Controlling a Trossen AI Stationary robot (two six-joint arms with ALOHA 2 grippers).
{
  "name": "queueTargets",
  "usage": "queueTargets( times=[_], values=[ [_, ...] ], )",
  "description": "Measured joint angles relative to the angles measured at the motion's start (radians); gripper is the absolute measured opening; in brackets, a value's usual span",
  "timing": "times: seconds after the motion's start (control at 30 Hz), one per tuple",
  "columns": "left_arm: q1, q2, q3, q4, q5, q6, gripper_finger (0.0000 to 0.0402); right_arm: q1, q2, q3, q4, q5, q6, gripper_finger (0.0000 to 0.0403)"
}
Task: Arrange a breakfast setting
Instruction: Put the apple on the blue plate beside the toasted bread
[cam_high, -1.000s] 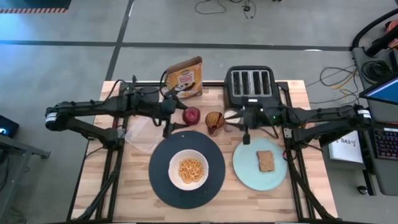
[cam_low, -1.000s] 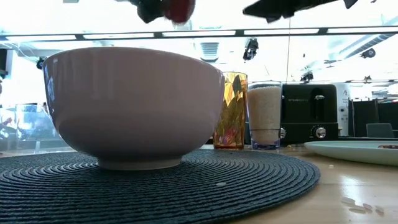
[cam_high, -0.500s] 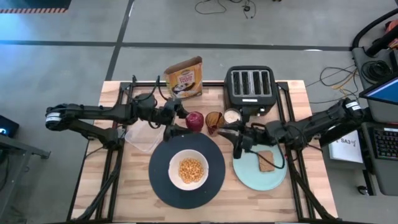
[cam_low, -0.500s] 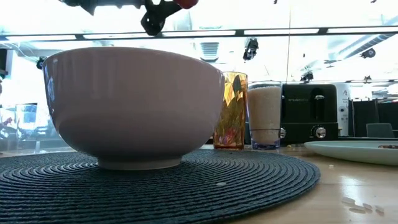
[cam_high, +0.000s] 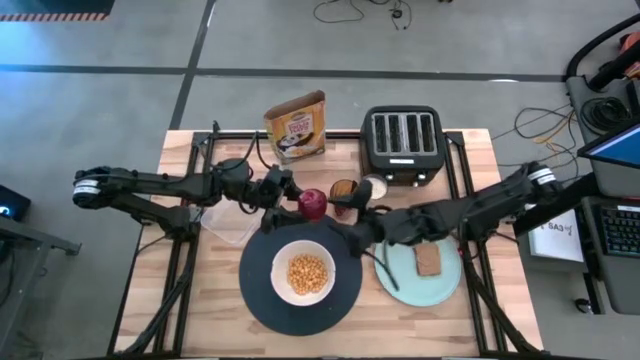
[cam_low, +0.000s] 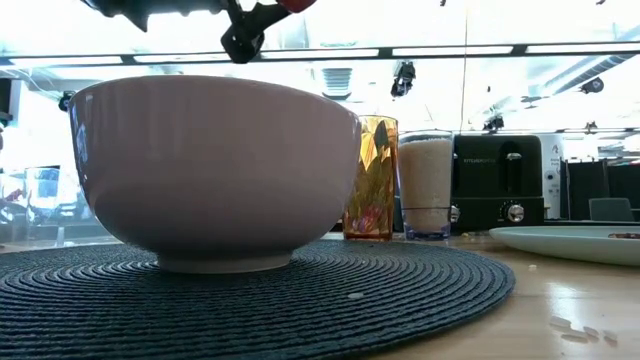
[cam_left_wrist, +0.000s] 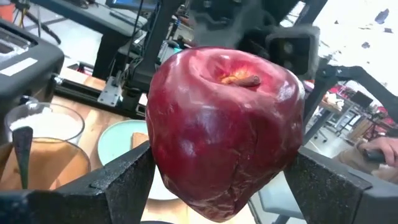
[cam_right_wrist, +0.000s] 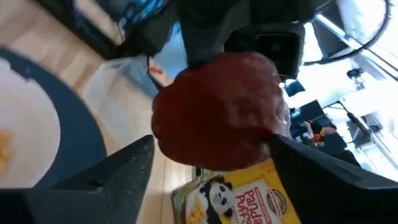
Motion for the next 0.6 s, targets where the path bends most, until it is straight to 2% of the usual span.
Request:
queueTargets(
  times=[0.1, 0.27, 0.5, 0.6],
  values=[
    [0.0, 0.0, -0.004, -0.003, 0.003, -0.009, 0.031, 0.0, 0.055, 0.08, -0.073, 0.04, -0.002, 0.0331],
    [0.002, -0.001, -0.012, -0.008, -0.014, -0.009, 0.031, 0.002, 0.123, 0.175, -0.158, 0.176, -0.035, 0.0351],
    [0.002, -0.001, -0.017, 0.005, -0.029, -0.012, 0.031, 0.0, 0.12, 0.212, -0.223, 0.172, -0.03, 0.0352],
    [0.001, -0.001, -0.017, 0.006, -0.026, -0.014, 0.031, -0.001, 0.11, 0.212, -0.229, 0.136, -0.029, 0.0352]
  ],
)
